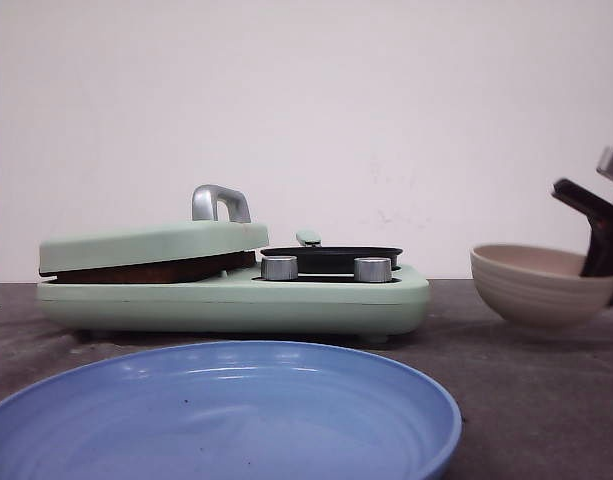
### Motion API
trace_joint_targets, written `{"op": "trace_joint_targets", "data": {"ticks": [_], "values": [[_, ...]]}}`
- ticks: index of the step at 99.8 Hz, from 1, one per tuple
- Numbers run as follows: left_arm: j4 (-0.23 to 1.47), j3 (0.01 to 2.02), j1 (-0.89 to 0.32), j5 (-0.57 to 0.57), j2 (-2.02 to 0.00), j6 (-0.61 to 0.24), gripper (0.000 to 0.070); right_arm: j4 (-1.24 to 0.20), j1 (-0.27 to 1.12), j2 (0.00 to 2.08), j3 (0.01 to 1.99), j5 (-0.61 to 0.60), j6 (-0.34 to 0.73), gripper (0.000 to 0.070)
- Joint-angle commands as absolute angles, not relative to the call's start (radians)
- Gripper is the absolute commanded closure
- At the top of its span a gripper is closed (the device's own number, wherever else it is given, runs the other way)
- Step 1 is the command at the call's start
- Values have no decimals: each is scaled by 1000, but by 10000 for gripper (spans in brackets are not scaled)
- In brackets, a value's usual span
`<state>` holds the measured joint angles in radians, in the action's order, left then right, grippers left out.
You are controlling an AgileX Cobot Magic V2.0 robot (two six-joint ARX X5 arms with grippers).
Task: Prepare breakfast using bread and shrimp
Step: 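Grasp the cream bowl rim with the right gripper and lift it, then carry the bowl over the black frying pan with the right gripper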
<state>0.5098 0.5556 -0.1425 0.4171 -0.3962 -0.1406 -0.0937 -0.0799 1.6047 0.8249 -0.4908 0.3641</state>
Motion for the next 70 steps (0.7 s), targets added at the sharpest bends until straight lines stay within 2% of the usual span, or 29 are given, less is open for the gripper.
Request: {"op": "trace_joint_targets", "data": {"ticks": [1,29,51,70], "values": [[503,559,-145,414,-398,-125,585,-90,-76,1583,860,-497,355,700],[502,559,-145,415,-398,-125,585,-192,-13,1548,1068,-485,343,700],[502,559,-145,415,-398,-124,585,-264,107,1567,1279,-332,266,700],[503,559,-145,414,-398,-118,585,-324,191,1678,1460,-278,243,700]]}}
